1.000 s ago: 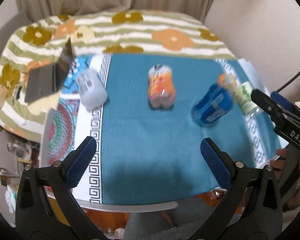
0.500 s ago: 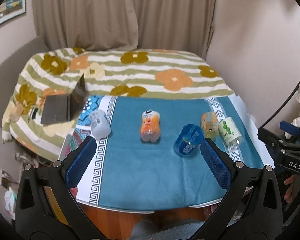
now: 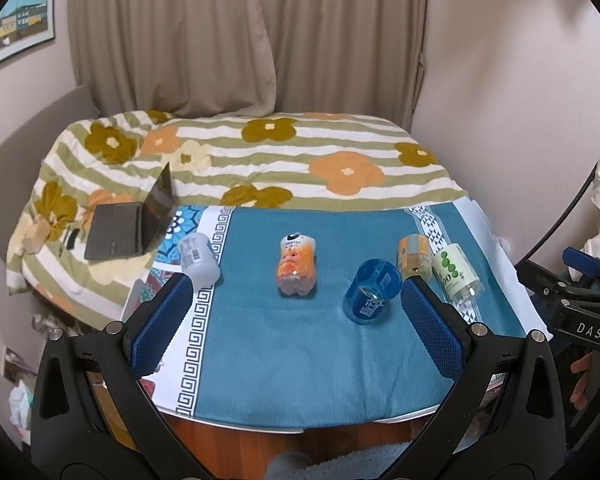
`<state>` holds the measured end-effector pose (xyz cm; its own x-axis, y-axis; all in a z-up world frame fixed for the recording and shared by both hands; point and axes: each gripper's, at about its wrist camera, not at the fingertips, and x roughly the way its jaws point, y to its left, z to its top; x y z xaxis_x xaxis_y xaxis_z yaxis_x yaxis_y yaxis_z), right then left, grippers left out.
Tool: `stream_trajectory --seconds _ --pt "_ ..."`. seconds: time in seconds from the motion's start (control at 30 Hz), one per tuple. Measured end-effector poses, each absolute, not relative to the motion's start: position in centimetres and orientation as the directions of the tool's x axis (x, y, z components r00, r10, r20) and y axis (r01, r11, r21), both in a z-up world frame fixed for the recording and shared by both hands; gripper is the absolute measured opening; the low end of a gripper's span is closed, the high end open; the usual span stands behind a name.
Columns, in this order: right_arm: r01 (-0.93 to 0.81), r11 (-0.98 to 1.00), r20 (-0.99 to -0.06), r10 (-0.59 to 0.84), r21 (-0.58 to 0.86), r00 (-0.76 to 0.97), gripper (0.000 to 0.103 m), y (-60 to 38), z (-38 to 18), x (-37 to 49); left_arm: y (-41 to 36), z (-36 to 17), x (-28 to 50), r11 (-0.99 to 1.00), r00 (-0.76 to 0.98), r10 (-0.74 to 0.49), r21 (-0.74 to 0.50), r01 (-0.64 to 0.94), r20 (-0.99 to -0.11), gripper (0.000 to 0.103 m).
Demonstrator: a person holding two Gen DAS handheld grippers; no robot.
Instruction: Flip cup upright
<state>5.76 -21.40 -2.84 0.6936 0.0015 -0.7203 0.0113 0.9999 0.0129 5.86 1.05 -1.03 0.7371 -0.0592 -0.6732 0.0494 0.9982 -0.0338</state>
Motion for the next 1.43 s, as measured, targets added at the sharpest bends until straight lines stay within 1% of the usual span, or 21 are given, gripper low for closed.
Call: stream_trajectory --seconds 0.5,1.23,1.43 --pt "0.014 1.0 -0.727 0.0 0.013 0.687 0.098 -21.4 -3.1 5.9 1.4 -0.8 6.1 0.999 0.748 -0.051 -0.024 0.047 -0.662 0.103" --pt "0.021 1.0 -0.739 -0.012 0.003 0.674 0.098 -20.5 -3.7 6.1 2.1 -1.2 6.4 0.998 0.741 -0.056 -0.028 0.05 -0.669 0.103" --pt "0.023 1.0 -0.74 -0.013 0.004 0.673 0.098 -20.5 -3.7 6.2 2.3 -1.4 6.6 0.999 0.748 -0.042 -0.01 0.047 -0.662 0.103"
